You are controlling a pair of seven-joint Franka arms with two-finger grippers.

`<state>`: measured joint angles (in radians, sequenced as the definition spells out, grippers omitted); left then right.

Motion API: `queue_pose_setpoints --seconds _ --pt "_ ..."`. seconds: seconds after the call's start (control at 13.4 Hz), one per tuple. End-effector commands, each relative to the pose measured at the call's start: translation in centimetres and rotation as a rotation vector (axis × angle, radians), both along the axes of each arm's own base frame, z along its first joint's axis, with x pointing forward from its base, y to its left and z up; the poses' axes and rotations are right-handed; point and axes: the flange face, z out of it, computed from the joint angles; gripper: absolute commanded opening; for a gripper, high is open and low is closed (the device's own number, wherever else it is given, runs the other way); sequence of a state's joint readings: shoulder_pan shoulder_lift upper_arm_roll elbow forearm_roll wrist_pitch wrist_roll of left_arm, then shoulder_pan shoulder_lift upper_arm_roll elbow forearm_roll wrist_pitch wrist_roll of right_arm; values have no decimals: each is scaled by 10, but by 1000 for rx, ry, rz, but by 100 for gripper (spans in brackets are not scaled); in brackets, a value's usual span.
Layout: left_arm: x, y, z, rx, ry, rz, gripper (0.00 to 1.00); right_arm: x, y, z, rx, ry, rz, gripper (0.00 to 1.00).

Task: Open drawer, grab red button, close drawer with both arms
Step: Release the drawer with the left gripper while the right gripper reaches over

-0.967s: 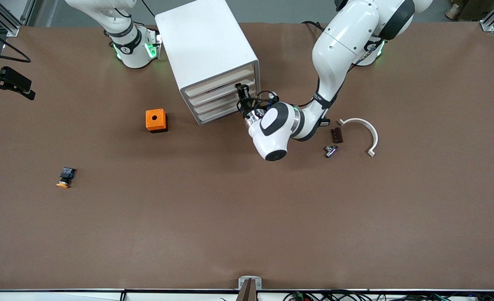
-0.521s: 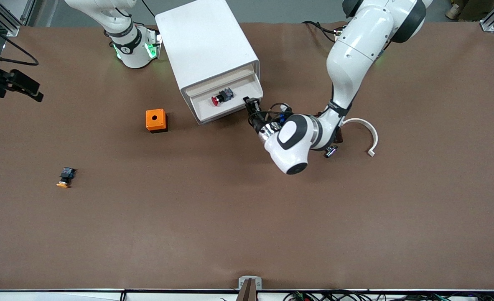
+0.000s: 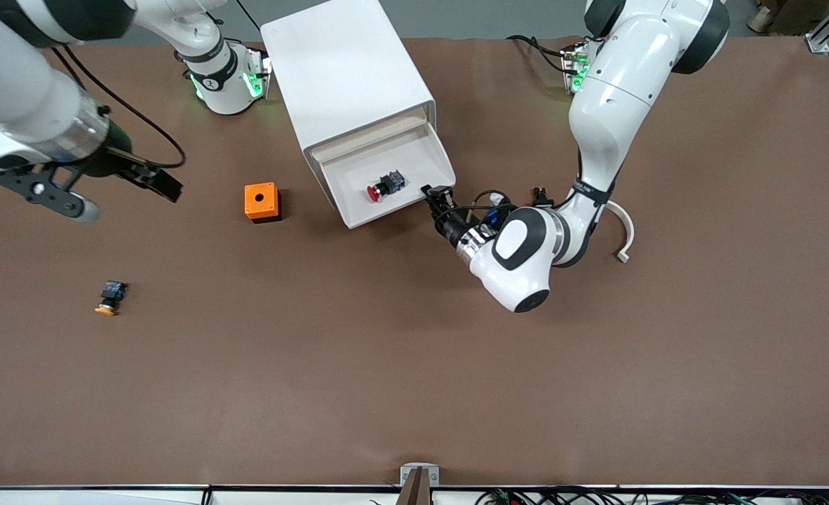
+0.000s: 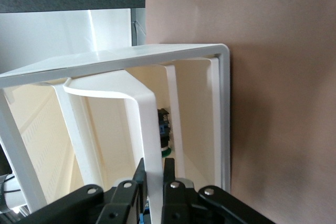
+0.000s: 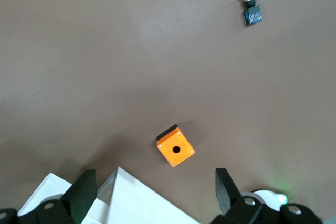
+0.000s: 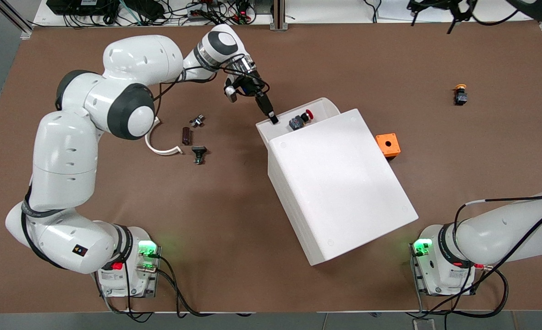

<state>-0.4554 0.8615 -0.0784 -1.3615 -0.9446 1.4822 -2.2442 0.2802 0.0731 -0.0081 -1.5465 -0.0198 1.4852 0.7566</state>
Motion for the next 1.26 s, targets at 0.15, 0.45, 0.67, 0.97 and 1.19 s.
queue_pose_setpoints --seconds 0.15,0.45,0.67,0.97,1.19 --pt "20 18 12 -40 -58 10 83 -9 76 -30 -12 68 -161 100" --pt "51 42 39 -91 -120 28 100 -25 142 -61 17 131 -201 100" --pt "78 81 58 -179 -290 -30 100 -29 186 -75 60 111 -353 100" --pt "117 161 110 -323 -672 -282 100 -44 250 -108 43 46 -444 100" --pt "131 222 149 -364 -879 -530 100 -51 270 -137 44 15 -468 100"
